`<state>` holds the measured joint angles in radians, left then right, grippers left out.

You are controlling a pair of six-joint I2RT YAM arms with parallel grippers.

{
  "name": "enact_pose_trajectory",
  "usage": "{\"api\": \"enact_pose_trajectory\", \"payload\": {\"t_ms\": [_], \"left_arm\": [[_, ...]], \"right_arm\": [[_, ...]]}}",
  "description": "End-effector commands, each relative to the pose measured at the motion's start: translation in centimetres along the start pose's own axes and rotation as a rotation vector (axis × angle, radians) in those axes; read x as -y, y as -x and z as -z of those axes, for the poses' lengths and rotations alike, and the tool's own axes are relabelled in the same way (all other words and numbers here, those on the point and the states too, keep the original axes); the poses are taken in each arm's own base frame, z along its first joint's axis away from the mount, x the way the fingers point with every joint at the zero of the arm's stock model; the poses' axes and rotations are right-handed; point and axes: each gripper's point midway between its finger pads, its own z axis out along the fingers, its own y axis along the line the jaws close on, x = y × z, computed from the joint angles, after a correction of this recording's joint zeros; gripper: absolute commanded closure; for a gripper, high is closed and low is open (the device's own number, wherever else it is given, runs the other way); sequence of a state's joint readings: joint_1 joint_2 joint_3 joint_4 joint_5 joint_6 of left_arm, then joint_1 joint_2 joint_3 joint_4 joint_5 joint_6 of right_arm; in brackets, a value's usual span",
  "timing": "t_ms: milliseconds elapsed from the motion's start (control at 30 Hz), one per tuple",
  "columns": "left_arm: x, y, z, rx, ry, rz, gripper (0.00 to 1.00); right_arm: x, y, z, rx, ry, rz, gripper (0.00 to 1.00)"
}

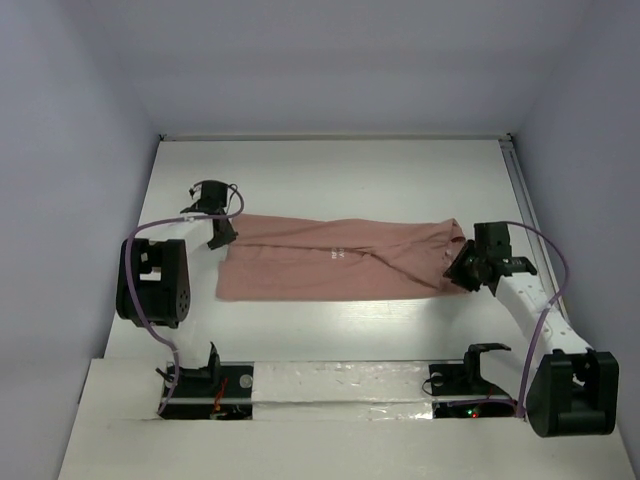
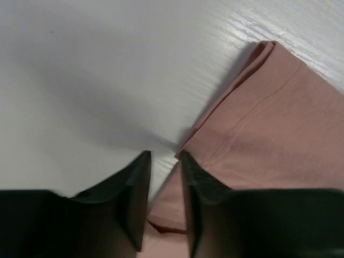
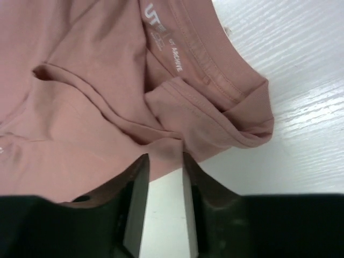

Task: Fold and stack the t-shirts
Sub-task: Fold the tshirt

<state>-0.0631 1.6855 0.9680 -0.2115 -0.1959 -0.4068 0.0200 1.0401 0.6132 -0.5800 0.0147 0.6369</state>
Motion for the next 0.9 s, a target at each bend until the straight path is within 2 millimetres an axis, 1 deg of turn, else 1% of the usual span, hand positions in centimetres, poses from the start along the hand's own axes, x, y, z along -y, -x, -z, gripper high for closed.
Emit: {"api": "enact_pose_trajectory", "payload": {"t_ms": [0, 33, 67, 133, 200, 233, 267, 300, 333, 367, 400, 433, 467, 500, 533, 567, 600, 633, 667, 700, 733, 767, 867], "left_arm": [[-0.3, 2.2, 2.7, 0.089, -0.02, 0.061, 0.71], [-0.3, 2.2, 3.1, 0.094, -0.026, 0.064, 0.64], [-0.4, 2.4, 3.4, 0.106, -0.027, 0.07, 0.52], [-0.3, 3.4, 4.6, 0.145, -0.041, 0.082, 0.49], [0.3, 4.5, 5.6, 0.172, -0.073, 0.094, 0.49], [0.6, 4.9, 5.7, 0.181, -0.087, 0.099, 0.49], [2.3, 4.9, 6.3, 0.182, -0.129, 0.082, 0.49], [3.1, 4.6, 6.1, 0.169, -0.142, 0.069, 0.49], [3.9, 4.5, 6.1, 0.167, -0.155, 0.059, 0.5], [4.7, 4.2, 6.1, 0.158, -0.168, 0.049, 0.51], [5.8, 3.5, 5.7, 0.139, -0.183, 0.03, 0.51], [6.6, 3.5, 5.6, 0.143, -0.207, 0.024, 0.52], [7.0, 3.5, 5.5, 0.135, -0.223, 0.022, 0.52], [7.4, 3.1, 5.1, 0.124, -0.222, 0.015, 0.53], [7.5, 3.2, 4.8, 0.124, -0.222, 0.014, 0.53], [7.8, 3.5, 4.6, 0.126, -0.223, 0.01, 0.53], [7.8, 3.3, 3.9, 0.111, -0.21, 0.001, 0.53], [7.8, 3.4, 3.5, 0.108, -0.201, -0.014, 0.53], [7.8, 3.8, 3.3, 0.116, -0.188, -0.018, 0.53], [7.8, 3.5, 2.7, 0.101, -0.176, -0.024, 0.54], [7.9, 3.6, 2.5, 0.1, -0.175, -0.026, 0.54], [8.1, 3.8, 2.5, 0.102, -0.18, -0.026, 0.54], [8.3, 3.6, 2.2, 0.094, -0.187, -0.022, 0.55]], "right_arm": [[-1.9, 3.1, 1.3, 0.075, 0.046, 0.072, 0.61], [-2.5, 3.5, 1.4, 0.076, 0.061, 0.079, 0.6], [-3.8, 3.8, 1.8, 0.069, 0.118, 0.088, 0.59], [-5.4, 4.9, 1.9, 0.097, 0.177, 0.096, 0.59], [-7.6, 5.7, 2.3, 0.097, 0.272, 0.111, 0.67], [-8.7, 6.2, 1.5, 0.09, 0.304, 0.118, 0.79], [-9.8, 5.9, 1.1, 0.07, 0.331, 0.136, 0.88], [-11.4, 6.0, 1.0, 0.069, 0.356, 0.169, 0.91], [-12.0, 6.1, -0.7, 0.057, 0.349, 0.191, 0.88], [-12.3, 6.3, -1.4, 0.059, 0.34, 0.203, 0.82], [-12.6, 6.5, -2.1, 0.051, 0.337, 0.204, 0.76], [-13.8, 7.0, -2.2, 0.059, 0.366, 0.223, 0.61], [-14.2, 6.3, -3.5, 0.023, 0.358, 0.239, 0.56], [-14.5, 6.1, -3.9, 0.02, 0.351, 0.25, 0.53], [-15.1, 6.4, -4.1, 0.027, 0.354, 0.269, 0.52], [-15.3, 6.0, -4.6, 0.017, 0.342, 0.28, 0.52], [-14.9, 5.7, -5.8, -0.007, 0.313, 0.278, 0.53], [-14.8, 5.1, -6.3, -0.029, 0.3, 0.286, 0.53], [-14.7, 4.9, -6.5, -0.04, 0.295, 0.286, 0.55], [-14.5, 4.1, -7.0, -0.058, 0.283, 0.295, 0.56], [-14.3, 4.1, -7.2, -0.057, 0.275, 0.291, 0.58], [-14.2, 3.5, -7.4, -0.07, 0.268, 0.294, 0.63], [-13.8, 2.5, -7.6, -0.088, 0.239, 0.288, 0.65]]}}
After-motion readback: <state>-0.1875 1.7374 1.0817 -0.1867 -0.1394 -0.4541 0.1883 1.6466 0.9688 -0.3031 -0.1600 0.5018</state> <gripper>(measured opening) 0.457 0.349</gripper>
